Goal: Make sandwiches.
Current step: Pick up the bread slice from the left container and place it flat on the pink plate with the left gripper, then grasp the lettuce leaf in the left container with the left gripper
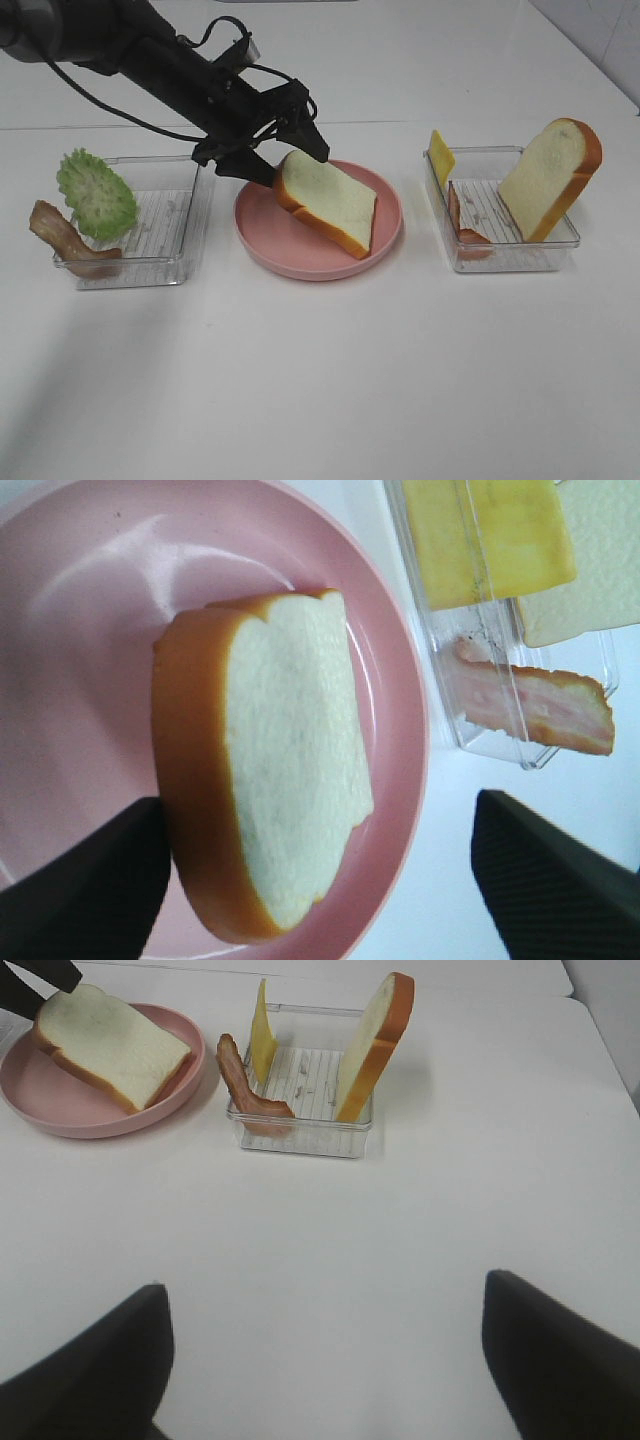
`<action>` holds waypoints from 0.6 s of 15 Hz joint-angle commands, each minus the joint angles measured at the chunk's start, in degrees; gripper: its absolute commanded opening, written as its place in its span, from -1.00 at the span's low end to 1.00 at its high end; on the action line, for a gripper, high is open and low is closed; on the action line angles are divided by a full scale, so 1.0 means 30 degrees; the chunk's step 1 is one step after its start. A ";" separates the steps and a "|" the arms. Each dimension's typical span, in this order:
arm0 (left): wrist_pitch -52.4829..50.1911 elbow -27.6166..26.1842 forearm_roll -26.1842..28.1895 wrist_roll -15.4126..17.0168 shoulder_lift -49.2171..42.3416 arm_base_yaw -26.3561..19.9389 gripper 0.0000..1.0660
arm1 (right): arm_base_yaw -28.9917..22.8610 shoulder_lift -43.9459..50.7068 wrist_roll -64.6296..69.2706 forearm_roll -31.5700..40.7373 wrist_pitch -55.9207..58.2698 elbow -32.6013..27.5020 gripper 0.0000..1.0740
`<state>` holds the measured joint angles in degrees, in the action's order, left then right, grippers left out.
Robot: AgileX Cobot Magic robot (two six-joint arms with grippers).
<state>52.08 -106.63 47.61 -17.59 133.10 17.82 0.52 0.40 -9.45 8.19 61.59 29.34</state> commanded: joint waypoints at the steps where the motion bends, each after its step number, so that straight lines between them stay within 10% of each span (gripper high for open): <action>1: 0.0057 -0.0115 -0.1031 0.0000 -0.0802 0.0115 0.50 | 0.0038 0.0248 -0.0210 -0.0038 -0.0115 -0.0076 0.48; 4: 0.0363 -0.0439 -0.2807 0.0955 -0.1566 0.0115 0.50 | 0.0038 0.0248 -0.0210 0.0038 -0.0115 -0.0076 0.48; 9: 0.2158 -0.0917 -1.1211 0.9053 -0.4316 -0.0286 0.50 | 0.0038 0.0248 -0.0210 0.0095 -0.0115 -0.0076 0.47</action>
<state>57.41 -109.09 16.04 7.56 120.78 17.19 0.52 0.40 -9.45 8.65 61.59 29.34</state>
